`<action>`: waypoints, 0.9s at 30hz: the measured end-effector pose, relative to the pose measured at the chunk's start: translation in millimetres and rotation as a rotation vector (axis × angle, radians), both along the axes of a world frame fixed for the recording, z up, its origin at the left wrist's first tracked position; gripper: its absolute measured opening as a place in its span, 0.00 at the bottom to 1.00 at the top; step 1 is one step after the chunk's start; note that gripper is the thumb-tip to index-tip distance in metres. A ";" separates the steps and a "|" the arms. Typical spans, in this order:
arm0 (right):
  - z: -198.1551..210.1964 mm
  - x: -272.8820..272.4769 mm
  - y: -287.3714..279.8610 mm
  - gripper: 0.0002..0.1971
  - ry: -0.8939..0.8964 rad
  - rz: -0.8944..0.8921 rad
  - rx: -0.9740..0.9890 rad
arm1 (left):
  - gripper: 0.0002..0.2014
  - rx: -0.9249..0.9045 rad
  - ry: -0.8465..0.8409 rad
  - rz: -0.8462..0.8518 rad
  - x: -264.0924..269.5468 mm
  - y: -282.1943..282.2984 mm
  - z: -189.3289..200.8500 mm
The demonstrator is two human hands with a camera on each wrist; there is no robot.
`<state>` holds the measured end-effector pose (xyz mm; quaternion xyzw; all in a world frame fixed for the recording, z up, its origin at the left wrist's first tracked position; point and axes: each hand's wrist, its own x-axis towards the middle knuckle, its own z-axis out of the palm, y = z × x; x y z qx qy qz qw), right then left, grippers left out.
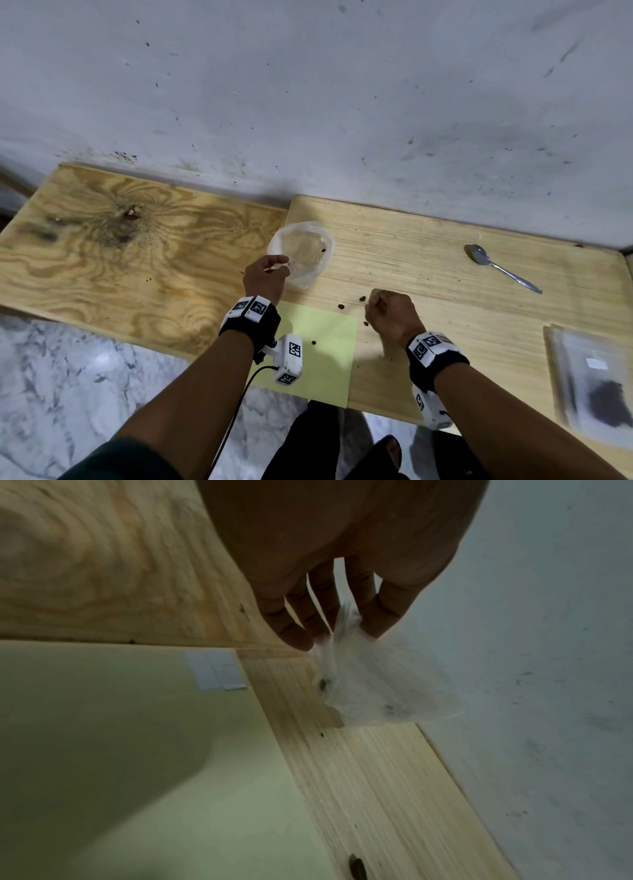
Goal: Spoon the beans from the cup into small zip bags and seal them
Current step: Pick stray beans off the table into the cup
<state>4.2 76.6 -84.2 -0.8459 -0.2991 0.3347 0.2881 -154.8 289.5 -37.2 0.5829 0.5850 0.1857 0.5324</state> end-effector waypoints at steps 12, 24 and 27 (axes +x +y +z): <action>5.7 -1.9 19.7 0.05 0.012 -0.108 -0.062 | 0.13 0.023 -0.003 0.033 -11.0 4.2 2.6; 8.3 3.0 24.7 0.10 -0.033 -0.012 -0.084 | 0.11 -0.015 -0.028 0.039 -11.7 12.0 1.6; 11.2 5.9 19.0 0.10 0.015 -0.005 -0.082 | 0.11 0.002 -0.024 0.040 -8.7 15.2 4.1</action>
